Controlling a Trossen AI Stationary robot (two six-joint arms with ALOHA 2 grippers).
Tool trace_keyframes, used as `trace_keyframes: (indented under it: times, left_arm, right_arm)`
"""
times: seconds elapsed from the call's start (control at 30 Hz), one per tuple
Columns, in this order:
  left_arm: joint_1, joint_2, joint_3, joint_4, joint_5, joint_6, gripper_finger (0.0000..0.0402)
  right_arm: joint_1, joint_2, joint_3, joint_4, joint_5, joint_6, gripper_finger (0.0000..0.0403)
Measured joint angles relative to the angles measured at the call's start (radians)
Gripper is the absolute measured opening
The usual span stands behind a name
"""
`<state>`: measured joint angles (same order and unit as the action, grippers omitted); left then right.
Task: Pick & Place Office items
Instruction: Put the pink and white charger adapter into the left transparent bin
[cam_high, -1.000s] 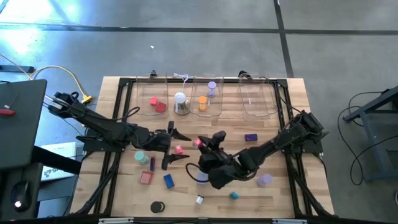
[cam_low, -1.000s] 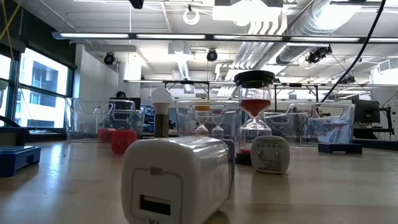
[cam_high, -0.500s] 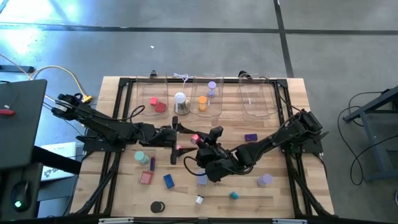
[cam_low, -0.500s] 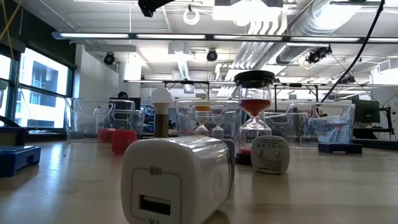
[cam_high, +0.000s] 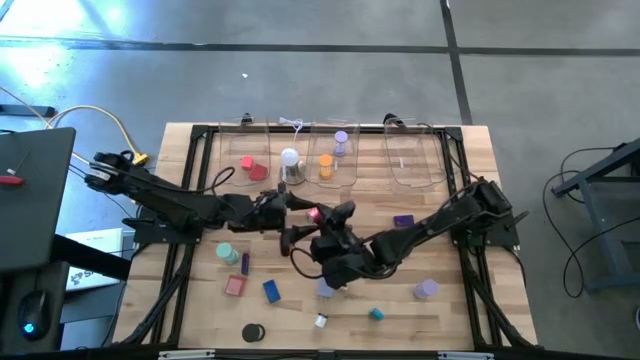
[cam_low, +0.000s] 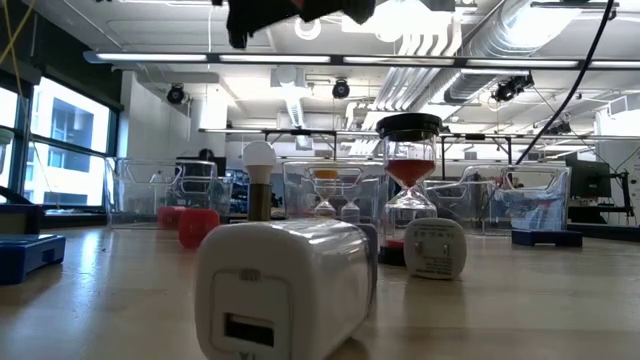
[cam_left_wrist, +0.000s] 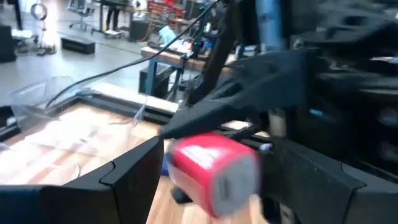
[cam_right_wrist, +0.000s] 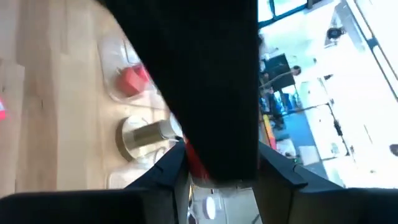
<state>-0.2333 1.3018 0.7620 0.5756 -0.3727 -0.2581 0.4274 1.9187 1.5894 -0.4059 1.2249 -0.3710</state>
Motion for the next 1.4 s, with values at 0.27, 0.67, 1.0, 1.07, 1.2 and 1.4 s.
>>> trace_keyframes:
  times: [0.27,0.67,1.0,1.07,1.2,1.4]
  left_arm:
    - [0.027,0.055,0.003,0.036,0.0,-0.006,0.029]
    - [0.022,0.056,0.003,0.031,-0.001,-0.003,0.0252]
    - [0.02,0.055,0.003,0.024,-0.025,-0.004,0.0164]
    - [0.018,0.056,0.0,0.013,-0.039,-0.003,0.0137]
    - [0.001,0.056,0.0,0.018,-0.052,0.009,0.013]
    - [-0.041,0.044,0.0,-0.023,-0.133,0.074,0.013]
  right_arm:
    - [0.006,0.017,-0.001,0.028,-0.032,-0.038,0.012]
    - [0.008,0.018,-0.001,0.019,0.069,-0.026,0.012]
    - [0.01,0.018,-0.001,0.02,0.057,0.023,0.0162]
    - [0.013,0.016,0.001,0.023,0.056,0.045,0.0191]
    - [0.024,0.015,0.001,0.022,0.046,0.057,0.0225]
    - [0.048,0.015,0.001,-0.035,0.057,0.082,0.0233]
